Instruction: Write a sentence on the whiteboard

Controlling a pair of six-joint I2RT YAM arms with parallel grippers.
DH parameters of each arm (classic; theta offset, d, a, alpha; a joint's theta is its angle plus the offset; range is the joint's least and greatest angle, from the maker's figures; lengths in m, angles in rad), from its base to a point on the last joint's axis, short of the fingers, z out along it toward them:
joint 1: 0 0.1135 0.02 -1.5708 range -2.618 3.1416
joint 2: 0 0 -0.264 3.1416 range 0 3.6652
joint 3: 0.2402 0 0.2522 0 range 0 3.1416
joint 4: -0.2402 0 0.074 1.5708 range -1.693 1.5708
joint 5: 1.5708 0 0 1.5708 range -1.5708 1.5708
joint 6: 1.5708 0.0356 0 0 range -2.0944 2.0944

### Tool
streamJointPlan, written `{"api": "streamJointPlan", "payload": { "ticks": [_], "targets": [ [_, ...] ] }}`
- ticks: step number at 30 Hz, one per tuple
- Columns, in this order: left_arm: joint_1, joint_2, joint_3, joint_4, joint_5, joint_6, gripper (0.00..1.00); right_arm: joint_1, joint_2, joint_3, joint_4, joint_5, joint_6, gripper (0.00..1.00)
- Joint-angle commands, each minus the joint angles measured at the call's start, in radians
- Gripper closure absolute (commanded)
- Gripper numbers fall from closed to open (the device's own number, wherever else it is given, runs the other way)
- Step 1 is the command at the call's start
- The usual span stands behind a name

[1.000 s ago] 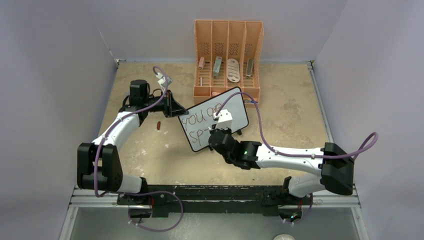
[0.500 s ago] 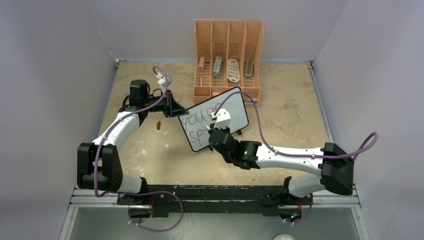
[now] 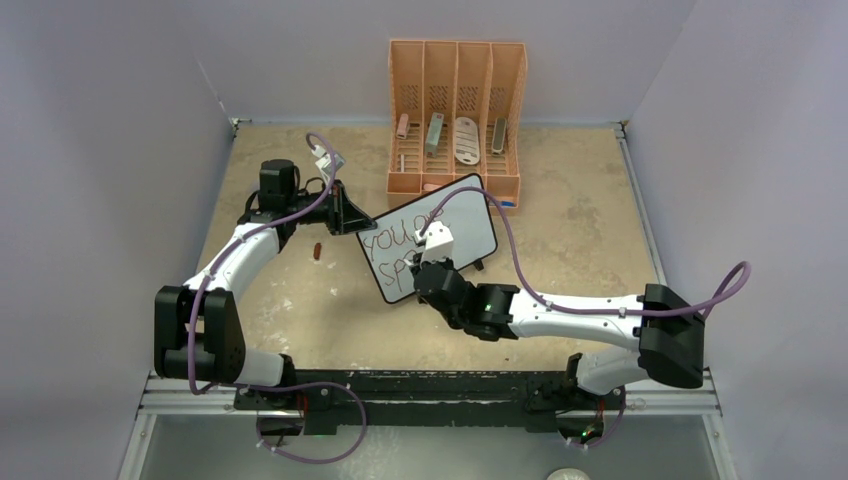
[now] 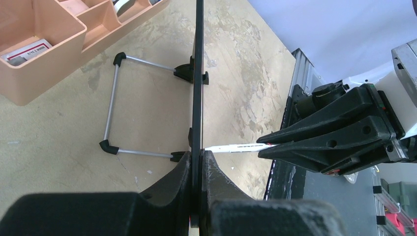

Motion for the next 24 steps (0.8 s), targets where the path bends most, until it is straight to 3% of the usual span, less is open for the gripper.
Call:
{"api": "streamJointPlan", "payload": {
  "ticks": [1, 24],
  "targets": [
    [-0.008, -0.016, 0.035, -0.011, 0.013, 0.017, 1.00, 0.008, -0.002, 0.014, -0.014, -0.001, 0.016, 1.00],
    [-0.008, -0.016, 0.034, -0.012, 0.014, 0.017, 1.00, 0.009, -0.026, -0.022, -0.120, 0.024, 0.086, 1.00]
  ]
}}
